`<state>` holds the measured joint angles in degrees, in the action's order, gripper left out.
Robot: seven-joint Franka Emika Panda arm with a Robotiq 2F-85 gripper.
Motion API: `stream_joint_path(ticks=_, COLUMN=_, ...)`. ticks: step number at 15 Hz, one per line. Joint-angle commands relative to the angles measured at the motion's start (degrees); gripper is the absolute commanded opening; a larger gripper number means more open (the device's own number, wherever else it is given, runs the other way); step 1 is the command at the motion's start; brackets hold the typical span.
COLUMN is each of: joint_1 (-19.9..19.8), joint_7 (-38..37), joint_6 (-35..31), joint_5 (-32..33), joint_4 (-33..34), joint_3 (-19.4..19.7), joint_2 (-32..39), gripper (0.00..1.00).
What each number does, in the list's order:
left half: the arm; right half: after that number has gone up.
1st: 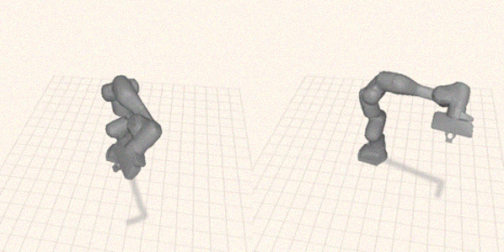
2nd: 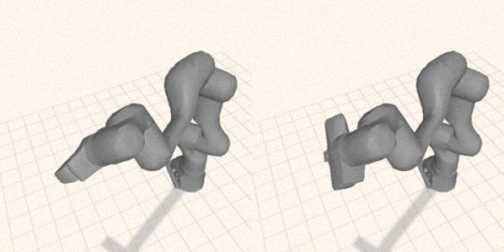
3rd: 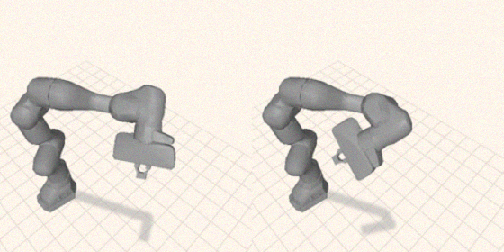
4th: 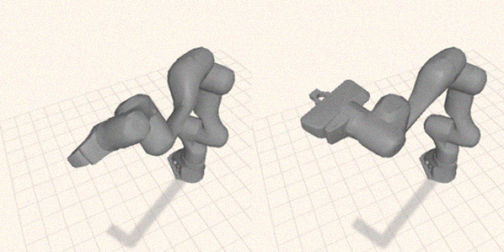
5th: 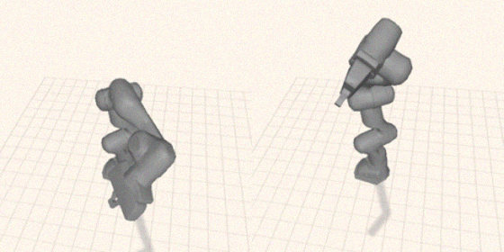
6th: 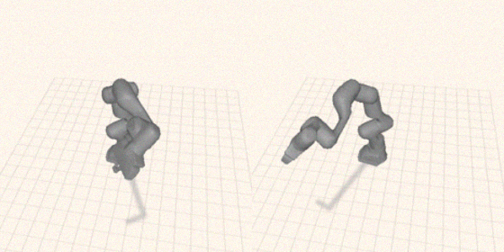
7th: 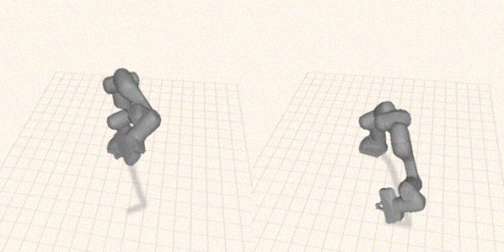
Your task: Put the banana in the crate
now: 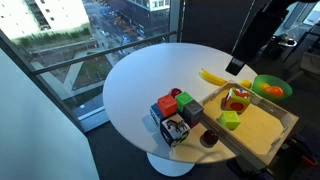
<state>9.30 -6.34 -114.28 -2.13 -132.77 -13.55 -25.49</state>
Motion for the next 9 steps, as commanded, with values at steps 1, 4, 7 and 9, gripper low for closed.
stream_joint_path(ticks=1, joint_1=0.5, joint_7=-0.2, joint_6=0.2, joint_5=0.2, joint_4=0.2, joint_3=0.5, joint_2=0.1, gripper=1.00)
stream_joint_path(ticks=4, joint_1=0.5, joint_7=-0.2, joint_6=0.2, joint_5=0.2, joint_4=0.2, joint_3=0.5, joint_2=0.1, gripper=1.00)
stream_joint_path(ticks=7, joint_1=0.4, joint_7=-0.1, joint_6=0.6, joint_5=0.2, joint_4=0.5, joint_3=0.6, joint_2=0.3, gripper=1.00)
stream_joint_path(ticks=9, joint_1=0.1, joint_7=-0.5, joint_6=0.7, joint_5=0.6, joint_4=0.8, joint_3=0.6, joint_2=0.7, gripper=1.00)
